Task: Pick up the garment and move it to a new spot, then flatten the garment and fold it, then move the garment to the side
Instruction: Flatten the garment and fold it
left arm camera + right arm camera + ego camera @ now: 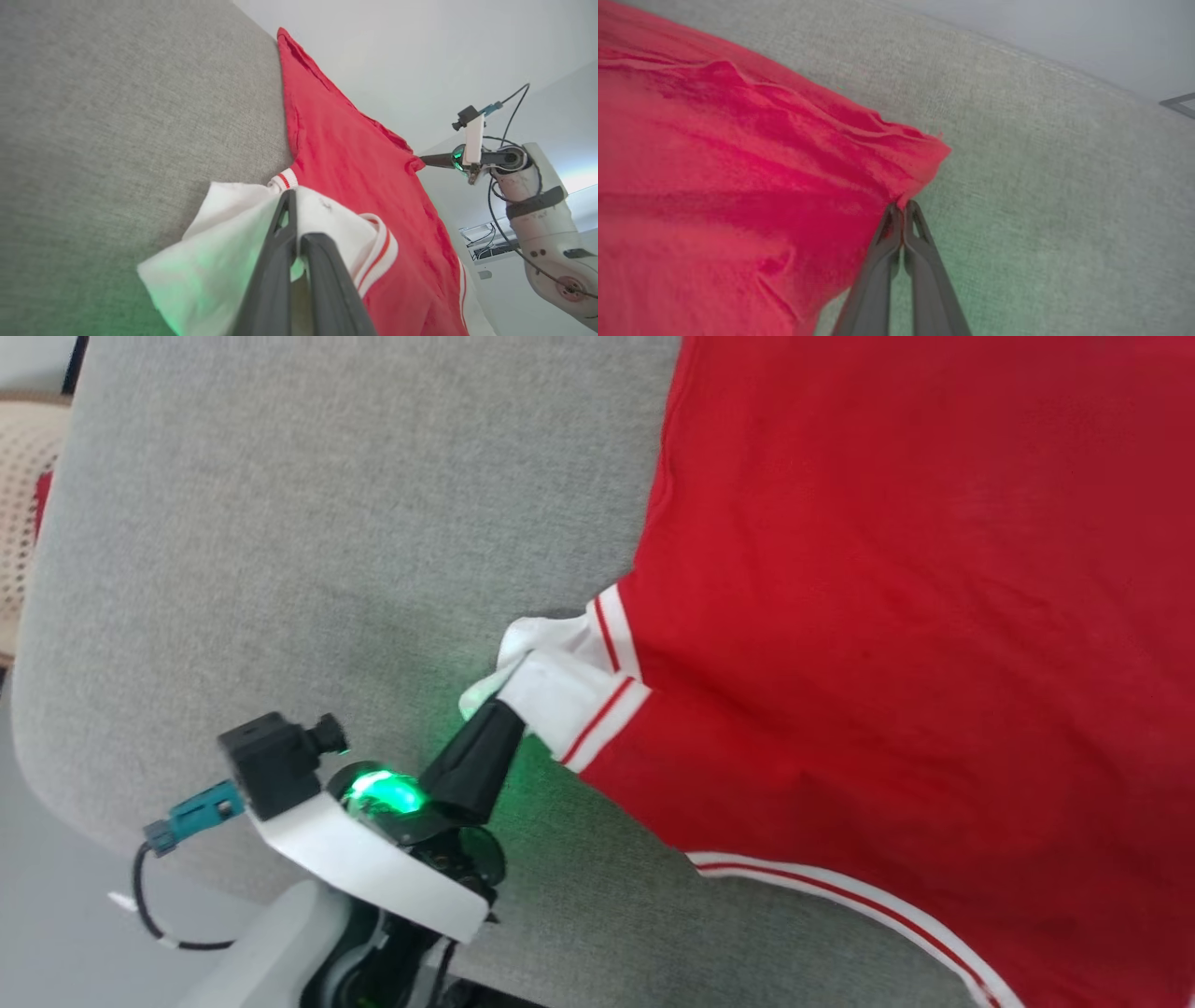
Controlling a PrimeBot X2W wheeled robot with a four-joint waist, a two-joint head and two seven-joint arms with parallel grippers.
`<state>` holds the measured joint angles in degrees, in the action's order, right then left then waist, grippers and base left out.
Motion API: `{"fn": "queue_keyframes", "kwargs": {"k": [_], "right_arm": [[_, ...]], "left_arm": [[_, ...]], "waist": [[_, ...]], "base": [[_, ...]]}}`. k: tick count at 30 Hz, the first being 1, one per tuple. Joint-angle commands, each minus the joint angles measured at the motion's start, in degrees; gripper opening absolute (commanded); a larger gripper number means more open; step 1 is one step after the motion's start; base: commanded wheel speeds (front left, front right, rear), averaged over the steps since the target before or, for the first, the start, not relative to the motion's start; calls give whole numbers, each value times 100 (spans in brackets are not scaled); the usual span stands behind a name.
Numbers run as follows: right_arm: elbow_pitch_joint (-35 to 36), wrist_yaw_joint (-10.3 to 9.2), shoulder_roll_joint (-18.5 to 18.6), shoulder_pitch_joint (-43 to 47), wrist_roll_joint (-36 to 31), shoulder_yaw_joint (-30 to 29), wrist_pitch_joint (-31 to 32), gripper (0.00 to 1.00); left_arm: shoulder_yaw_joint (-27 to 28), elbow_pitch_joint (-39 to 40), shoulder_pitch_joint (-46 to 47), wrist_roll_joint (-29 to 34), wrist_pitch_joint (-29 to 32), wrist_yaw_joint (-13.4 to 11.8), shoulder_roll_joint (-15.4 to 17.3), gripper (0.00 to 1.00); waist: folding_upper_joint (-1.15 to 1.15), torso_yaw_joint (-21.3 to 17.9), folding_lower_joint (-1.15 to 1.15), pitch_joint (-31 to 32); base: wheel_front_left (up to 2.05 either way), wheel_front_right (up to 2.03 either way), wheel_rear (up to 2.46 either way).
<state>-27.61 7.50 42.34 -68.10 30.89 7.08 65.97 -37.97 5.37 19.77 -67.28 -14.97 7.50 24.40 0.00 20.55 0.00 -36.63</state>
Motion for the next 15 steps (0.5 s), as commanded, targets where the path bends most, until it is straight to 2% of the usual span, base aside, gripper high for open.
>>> {"fn": "queue_keyframes", "kwargs": {"k": [1, 7, 9, 10, 15], "right_arm": [[216, -2, 162, 318, 250, 41, -57, 0], [1219, -2, 691, 1664, 1126, 39, -136, 0], [1583, -2, 820, 2244, 1380, -35, -142, 0], [1985, -2, 899, 2860, 1597, -100, -119, 0], [2985, -2, 814, 4397, 1941, -366, 18, 0]], "left_arm": [[96, -46, -112, 35, -30, -5, 72, 0], [323, -89, -385, 46, -30, -5, 264, 0], [376, -103, -464, 47, -30, -5, 333, 0], [427, -138, -528, 74, -30, -5, 400, 0], [598, -179, -695, 48, -31, -5, 503, 0]], "waist": [[0, -228, 0, 245], [0, -568, 0, 583], [0, -667, 0, 671], [0, -764, 0, 752], [0, -980, 0, 946]], "base": [[0, 0, 0], [0, 0, 0], [0, 0, 0], [0, 0, 0], [0, 0, 0]]}}
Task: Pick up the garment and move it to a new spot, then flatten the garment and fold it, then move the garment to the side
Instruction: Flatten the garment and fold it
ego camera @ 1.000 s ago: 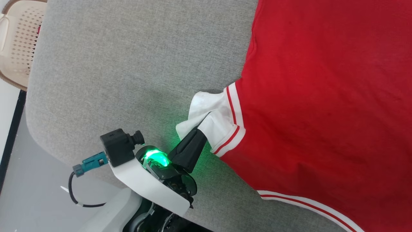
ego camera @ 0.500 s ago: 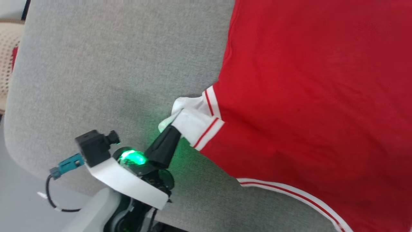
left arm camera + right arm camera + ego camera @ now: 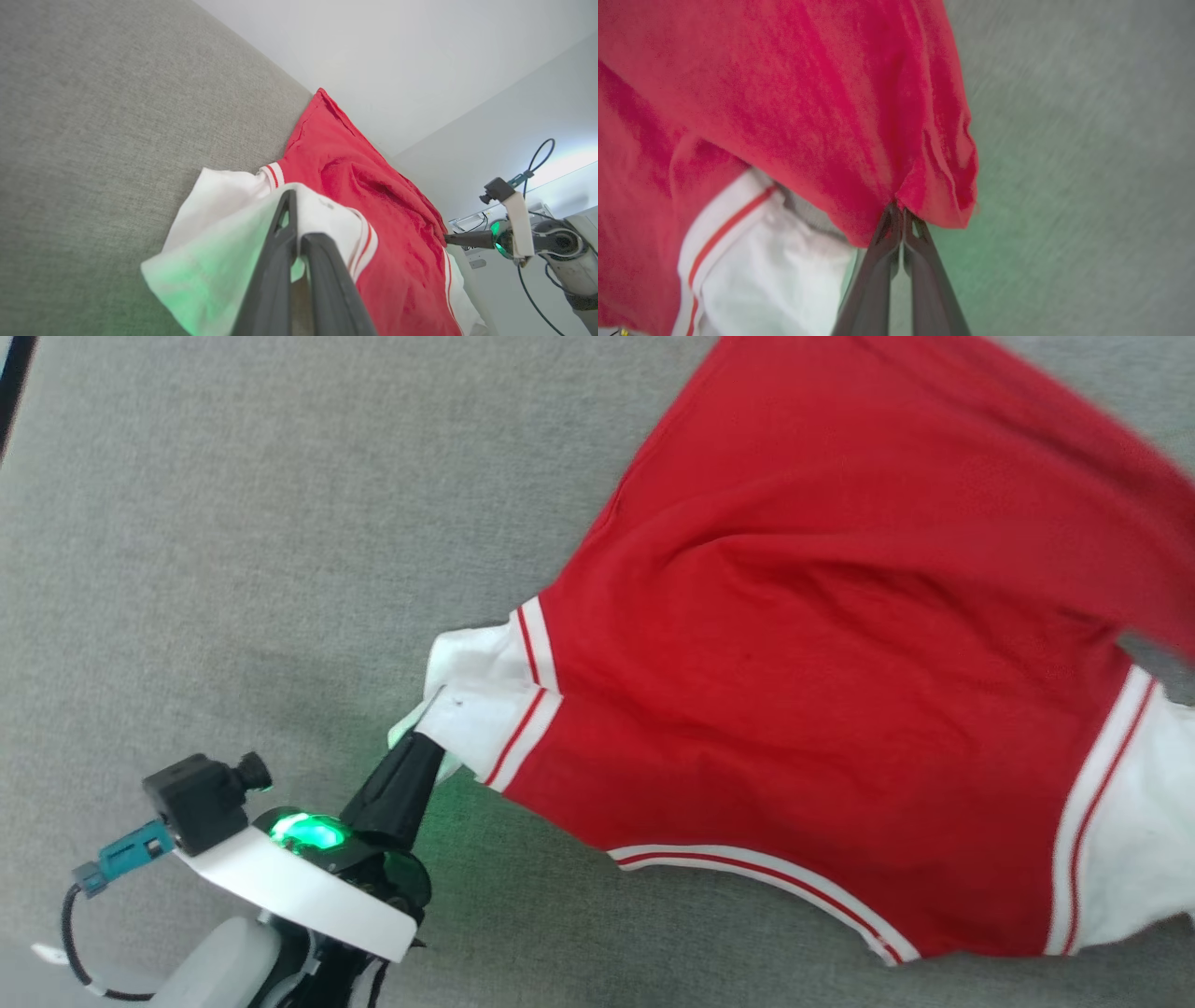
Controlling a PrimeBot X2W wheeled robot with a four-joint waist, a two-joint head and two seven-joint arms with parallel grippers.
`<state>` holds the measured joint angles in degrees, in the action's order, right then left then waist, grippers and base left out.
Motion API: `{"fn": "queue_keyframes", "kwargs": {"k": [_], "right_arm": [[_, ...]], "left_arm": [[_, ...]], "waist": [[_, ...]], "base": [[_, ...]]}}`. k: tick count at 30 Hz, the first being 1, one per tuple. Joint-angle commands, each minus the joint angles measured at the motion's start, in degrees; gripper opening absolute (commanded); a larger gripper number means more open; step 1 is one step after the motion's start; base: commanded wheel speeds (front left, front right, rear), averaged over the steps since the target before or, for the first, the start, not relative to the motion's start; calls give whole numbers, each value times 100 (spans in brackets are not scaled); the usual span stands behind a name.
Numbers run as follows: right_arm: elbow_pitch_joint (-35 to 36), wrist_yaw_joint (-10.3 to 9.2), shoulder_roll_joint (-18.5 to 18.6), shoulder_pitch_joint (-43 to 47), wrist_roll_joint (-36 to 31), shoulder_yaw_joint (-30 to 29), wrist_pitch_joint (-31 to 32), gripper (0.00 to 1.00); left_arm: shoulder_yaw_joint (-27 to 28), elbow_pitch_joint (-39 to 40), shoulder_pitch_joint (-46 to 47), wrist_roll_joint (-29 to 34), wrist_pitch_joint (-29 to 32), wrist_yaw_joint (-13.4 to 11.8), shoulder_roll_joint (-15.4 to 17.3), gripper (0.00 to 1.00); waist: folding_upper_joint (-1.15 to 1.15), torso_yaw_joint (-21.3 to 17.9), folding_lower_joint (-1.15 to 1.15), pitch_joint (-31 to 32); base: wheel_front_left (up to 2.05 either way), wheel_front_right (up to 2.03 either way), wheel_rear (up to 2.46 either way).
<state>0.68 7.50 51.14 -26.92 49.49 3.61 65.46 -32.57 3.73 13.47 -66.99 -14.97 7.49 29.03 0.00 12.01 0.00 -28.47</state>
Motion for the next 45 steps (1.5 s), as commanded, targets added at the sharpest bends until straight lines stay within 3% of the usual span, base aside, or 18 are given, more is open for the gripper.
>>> {"fn": "queue_keyframes", "kwargs": {"k": [1, 6, 13, 21, 22, 23, 24, 33, 37, 41, 45], "right_arm": [[317, -2, -134, 597, 148, -58, 148, 0], [1111, -2, -274, 1838, 344, -147, 544, 0], [2106, -2, -817, 3303, 151, -69, 716, 0], [2438, -2, -1282, 3832, -140, 137, 664, 0], [2445, -2, -1306, 3782, -196, 115, 578, 35], [2444, -2, -1326, 3748, -242, 82, 504, 54], [2439, -2, -1354, 3709, -291, 29, 422, 100], [2847, -2, -1341, 3443, -179, -1303, 418, 100], [2987, -1, -1205, 2677, -174, -1804, 419, 100], [2688, -1, -1177, 1427, -522, -1610, 105, 100], [2008, -1, -1195, 173, -1060, -786, -269, 100]], "left_arm": [[78, -28, -103, 28, -31, -3, 55, 0], [170, -59, -205, 50, -31, -3, 86, 0], [242, -91, -269, 44, -31, -3, 51, 0], [225, -135, -286, 56, -31, -3, 65, 0], [225, -134, -297, 54, -31, -3, 67, 0], [227, -135, -310, 51, -31, -3, 72, 0], [235, -137, -325, 51, -31, -3, 80, 0], [282, -81, -419, 56, -31, -3, 84, 0], [200, -36, -269, 80, -31, -3, 26, 0], [53, -35, -84, 112, -31, -3, -61, 0], [-18, -59, 100, 88, -31, -3, -151, 0]], "waist": [[0, -158, 0, 186], [0, -226, 0, 365], [0, -266, 0, 428], [0, -303, 0, 485], [0, -315, 0, 497], [0, -324, 0, 506], [0, -341, 0, 518], [0, -410, 0, 539], [0, -337, 0, 430], [0, -203, 0, 288], [0, -63, 0, 101]], "base": [[0, 0, 0], [0, 0, 0], [0, 0, 0], [0, 0, 0], [0, 0, 0], [0, 0, 0], [0, 0, 0], [0, 0, 0], [0, 0, 0], [0, 0, 0], [0, 0, 0]]}}
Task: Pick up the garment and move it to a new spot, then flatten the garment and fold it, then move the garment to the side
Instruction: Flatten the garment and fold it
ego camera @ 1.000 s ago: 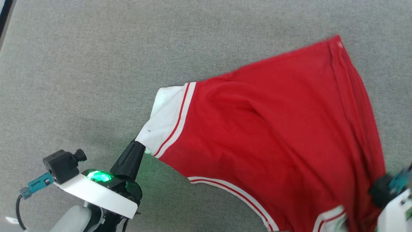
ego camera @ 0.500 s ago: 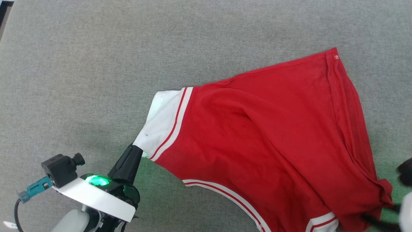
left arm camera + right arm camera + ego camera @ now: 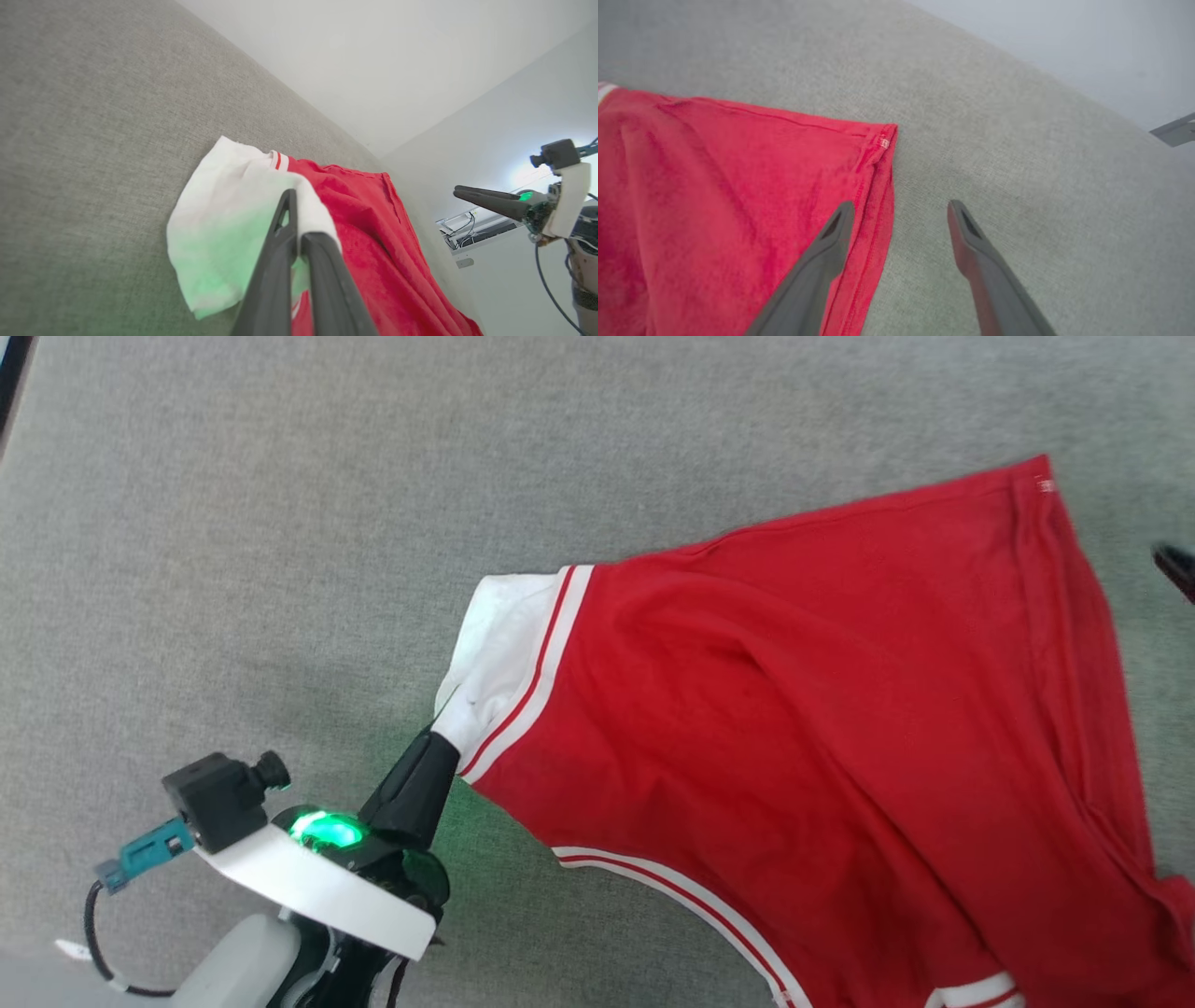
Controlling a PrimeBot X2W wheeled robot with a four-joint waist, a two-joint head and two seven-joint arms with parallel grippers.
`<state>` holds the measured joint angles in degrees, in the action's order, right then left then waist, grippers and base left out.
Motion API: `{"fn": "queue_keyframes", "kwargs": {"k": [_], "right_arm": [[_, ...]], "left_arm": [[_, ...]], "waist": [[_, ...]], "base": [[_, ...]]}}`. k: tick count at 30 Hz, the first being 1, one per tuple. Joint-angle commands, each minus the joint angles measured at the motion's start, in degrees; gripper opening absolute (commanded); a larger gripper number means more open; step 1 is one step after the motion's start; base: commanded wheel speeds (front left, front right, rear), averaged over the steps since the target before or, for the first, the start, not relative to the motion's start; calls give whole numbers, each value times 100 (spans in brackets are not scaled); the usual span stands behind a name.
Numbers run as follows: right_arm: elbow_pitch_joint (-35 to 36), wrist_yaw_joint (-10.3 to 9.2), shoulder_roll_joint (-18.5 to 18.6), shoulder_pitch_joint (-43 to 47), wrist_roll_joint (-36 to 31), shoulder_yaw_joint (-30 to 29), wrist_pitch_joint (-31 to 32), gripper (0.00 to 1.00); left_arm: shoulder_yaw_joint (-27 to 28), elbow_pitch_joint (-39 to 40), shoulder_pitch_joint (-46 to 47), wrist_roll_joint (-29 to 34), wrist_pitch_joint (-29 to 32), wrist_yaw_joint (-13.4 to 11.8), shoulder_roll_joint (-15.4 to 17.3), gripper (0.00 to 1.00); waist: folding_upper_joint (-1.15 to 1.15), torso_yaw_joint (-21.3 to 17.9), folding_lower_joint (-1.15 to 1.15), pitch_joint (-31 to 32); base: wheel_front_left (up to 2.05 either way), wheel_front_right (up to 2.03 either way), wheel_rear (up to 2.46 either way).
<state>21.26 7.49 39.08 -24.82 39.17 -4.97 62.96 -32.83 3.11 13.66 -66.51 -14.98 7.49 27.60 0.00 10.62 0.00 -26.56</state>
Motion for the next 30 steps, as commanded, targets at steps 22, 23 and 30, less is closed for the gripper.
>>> {"fn": "queue_keyframes", "kwargs": {"k": [22, 23, 30], "right_arm": [[-2866, 13, 242, -1697, 145, 2934, 232, 0], [-2877, 11, 244, -1736, 170, 2894, 129, 0], [-3144, -1, -160, -2136, 309, 2209, -838, 0]], "left_arm": [[-377, -257, 688, -17, -30, -3, -339, 0], [-382, -284, 707, -27, -29, -3, -334, 0], [-265, -553, 936, -5, -30, -3, -196, 0]], "waist": [[0, 422, 0, -541], [0, 414, 0, -513], [0, 309, 0, -221]], "base": [[0, 0, 0], [0, 0, 0], [0, 0, 0]]}}
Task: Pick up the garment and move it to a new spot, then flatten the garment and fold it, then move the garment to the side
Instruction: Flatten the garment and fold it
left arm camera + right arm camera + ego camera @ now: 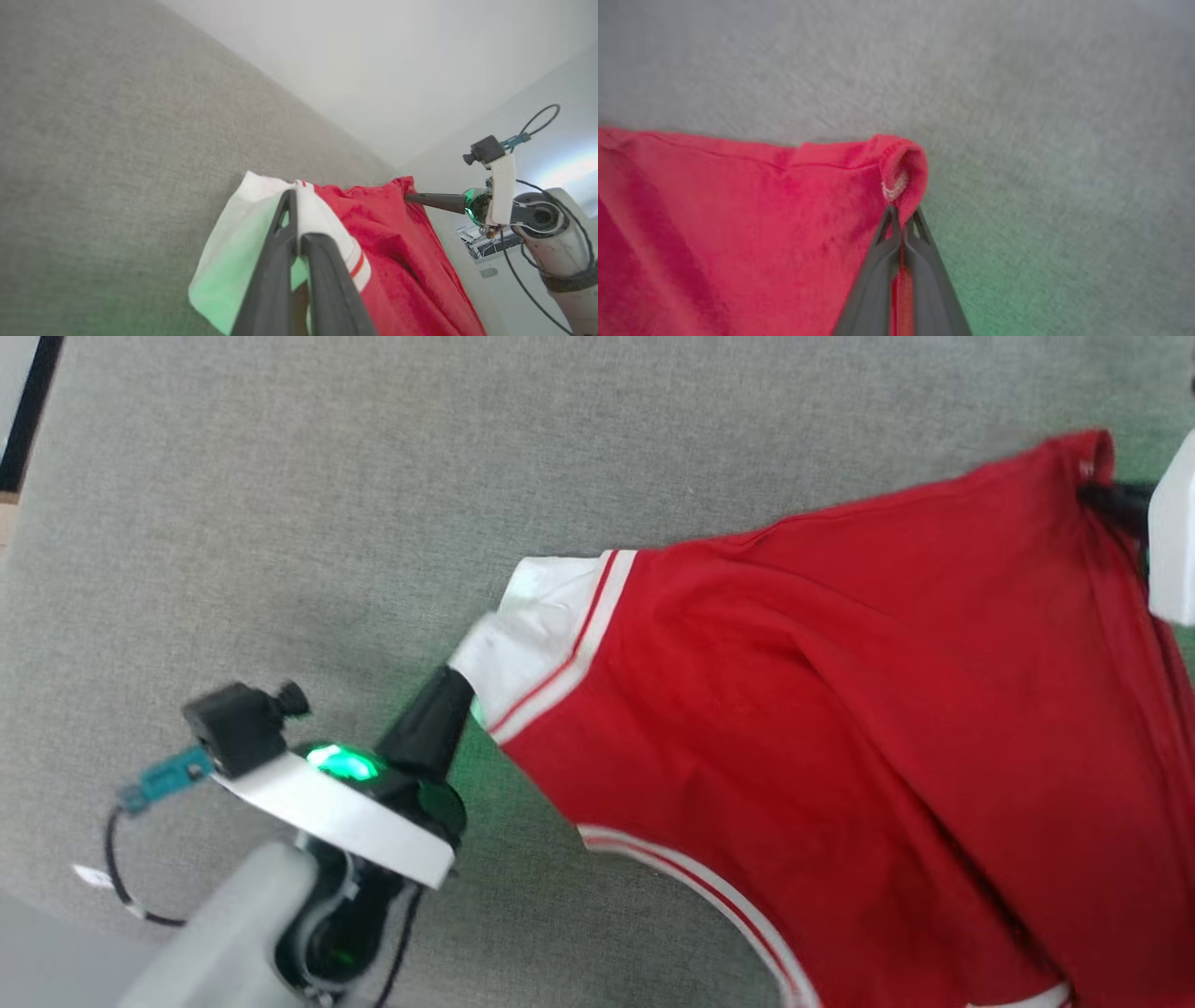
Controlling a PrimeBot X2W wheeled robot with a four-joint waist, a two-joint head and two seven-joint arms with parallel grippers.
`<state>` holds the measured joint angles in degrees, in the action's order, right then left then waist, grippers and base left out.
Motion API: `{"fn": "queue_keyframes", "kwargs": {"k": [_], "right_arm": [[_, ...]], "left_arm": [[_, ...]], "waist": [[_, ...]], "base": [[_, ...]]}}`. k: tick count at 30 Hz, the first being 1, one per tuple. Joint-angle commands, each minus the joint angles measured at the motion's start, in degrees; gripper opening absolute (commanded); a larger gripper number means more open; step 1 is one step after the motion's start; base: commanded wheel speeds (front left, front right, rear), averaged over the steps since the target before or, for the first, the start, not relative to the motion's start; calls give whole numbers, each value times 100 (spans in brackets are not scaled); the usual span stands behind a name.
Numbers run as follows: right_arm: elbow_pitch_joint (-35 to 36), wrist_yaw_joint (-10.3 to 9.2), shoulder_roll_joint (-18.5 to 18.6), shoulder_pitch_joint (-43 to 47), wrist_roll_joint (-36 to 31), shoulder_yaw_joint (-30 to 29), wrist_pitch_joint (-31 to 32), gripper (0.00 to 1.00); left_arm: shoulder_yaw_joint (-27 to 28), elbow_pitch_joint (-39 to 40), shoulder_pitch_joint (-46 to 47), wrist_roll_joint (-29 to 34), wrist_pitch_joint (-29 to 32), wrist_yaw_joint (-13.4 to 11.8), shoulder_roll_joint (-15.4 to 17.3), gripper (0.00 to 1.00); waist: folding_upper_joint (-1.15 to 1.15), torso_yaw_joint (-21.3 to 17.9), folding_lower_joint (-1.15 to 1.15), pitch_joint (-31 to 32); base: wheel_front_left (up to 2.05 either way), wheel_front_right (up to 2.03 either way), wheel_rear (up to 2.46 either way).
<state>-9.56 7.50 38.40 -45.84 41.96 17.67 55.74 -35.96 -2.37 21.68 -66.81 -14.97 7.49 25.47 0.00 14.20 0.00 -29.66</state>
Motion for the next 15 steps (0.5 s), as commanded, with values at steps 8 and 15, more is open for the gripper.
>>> {"fn": "queue_keyframes", "kwargs": {"k": [8, 15], "right_arm": [[-656, -1, -710, -752, -94, -940, -1211, 0], [-1315, -1, -1037, -2154, -425, -1699, -2003, 0]], "left_arm": [[156, -153, 1282, -545, -31, -3, 493, 0], [315, -830, 3583, -1253, 292, -4, 763, 0]], "waist": [[0, -427, 0, 238], [0, -854, 0, -171]], "base": [[0, 0, 0], [0, 0, 0]]}}
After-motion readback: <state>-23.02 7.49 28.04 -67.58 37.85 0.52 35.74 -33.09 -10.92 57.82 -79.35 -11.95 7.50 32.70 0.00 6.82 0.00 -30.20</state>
